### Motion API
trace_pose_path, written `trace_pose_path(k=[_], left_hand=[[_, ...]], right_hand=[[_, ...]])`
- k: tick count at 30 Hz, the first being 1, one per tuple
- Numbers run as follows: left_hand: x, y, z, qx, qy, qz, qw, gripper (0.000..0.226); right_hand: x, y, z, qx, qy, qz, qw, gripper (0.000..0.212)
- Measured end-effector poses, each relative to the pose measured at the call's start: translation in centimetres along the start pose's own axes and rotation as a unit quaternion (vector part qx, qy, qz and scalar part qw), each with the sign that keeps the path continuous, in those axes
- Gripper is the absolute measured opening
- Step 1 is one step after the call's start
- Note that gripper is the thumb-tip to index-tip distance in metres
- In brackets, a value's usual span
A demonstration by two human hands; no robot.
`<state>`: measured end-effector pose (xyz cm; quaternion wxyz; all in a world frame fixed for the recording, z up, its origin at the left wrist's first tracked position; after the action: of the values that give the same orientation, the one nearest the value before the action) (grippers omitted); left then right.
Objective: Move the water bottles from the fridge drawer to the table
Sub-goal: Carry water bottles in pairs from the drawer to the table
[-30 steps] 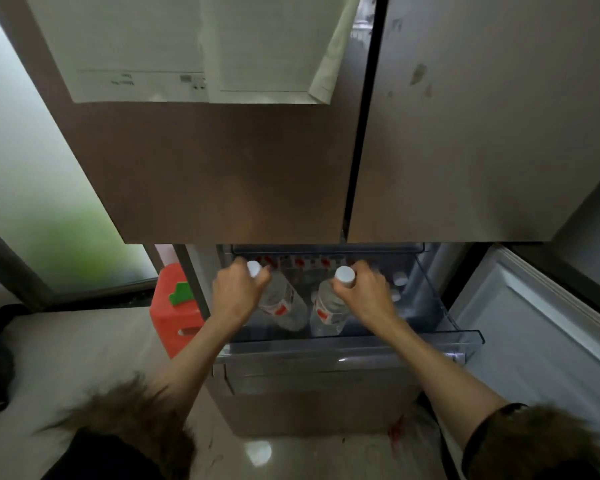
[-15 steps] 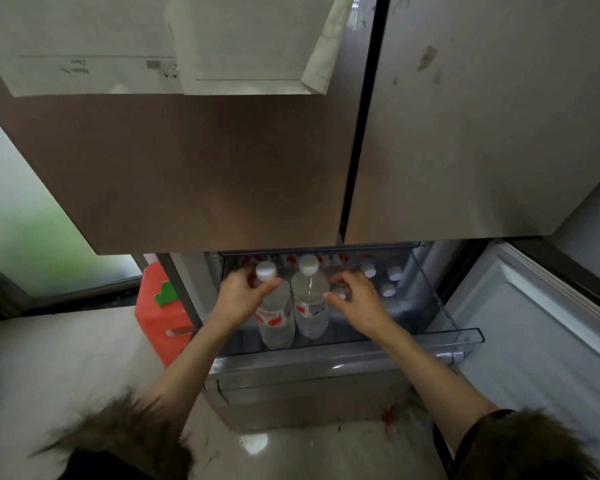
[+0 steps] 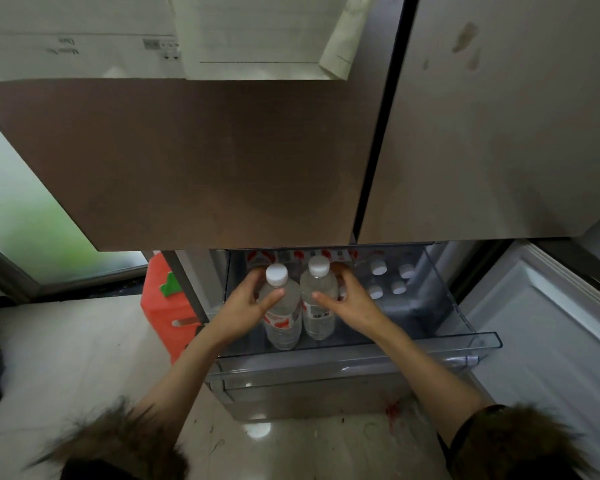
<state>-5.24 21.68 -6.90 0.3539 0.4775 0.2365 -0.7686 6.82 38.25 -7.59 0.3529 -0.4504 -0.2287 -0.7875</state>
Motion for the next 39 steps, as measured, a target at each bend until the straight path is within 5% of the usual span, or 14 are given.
trace_pose_path(k=[8, 13, 34, 35, 37, 39], left_hand=[[0.3, 0.1, -0.2, -0.029, -0.050, -0.048, 0.997, 0.039], [0.8, 0.3, 0.0, -0.005, -0.006, -0.026, 1.000, 0.032], [-4.5, 4.9, 4.1, -0.155, -0.077, -0.206, 0.963, 0.035], [-4.9, 5.1, 3.9, -0.167, -0.076, -0.208, 0.961, 0.034], [-8.9, 14.1, 6.5, -0.319, -0.089, -0.220, 0.918, 0.031], [-10.2, 14.0, 8.1, -0.336, -0.052, -0.212, 0.916, 0.021]], right_hand=[[-0.1, 0.1, 0.3, 0.057, 0.040, 0.043, 0.997, 0.067], [-0.2, 0.2, 0.2, 0.049, 0.043, -0.012, 0.998, 0.080], [6.0, 6.2, 3.0, -0.113, 0.051, 0.120, 0.985, 0.071], [6.3, 6.4, 3.6, -0.115, 0.047, 0.112, 0.986, 0.070], [11.2, 11.7, 5.5, -0.029, 0.027, 0.227, 0.973, 0.068], [12.6, 11.2, 5.9, -0.026, 0.006, 0.221, 0.975, 0.066]])
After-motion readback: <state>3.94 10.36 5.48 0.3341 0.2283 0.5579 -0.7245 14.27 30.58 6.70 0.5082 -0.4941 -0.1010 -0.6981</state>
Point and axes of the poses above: each hand's wrist, its own y-axis away from the middle knuckle, its own z-axis out of the back of the hand, x = y × z, the point moved 1 cm from there along -y, towards the middle knuckle, and after that the axes turned 12 degrees about -x, right-handed, at the moved point
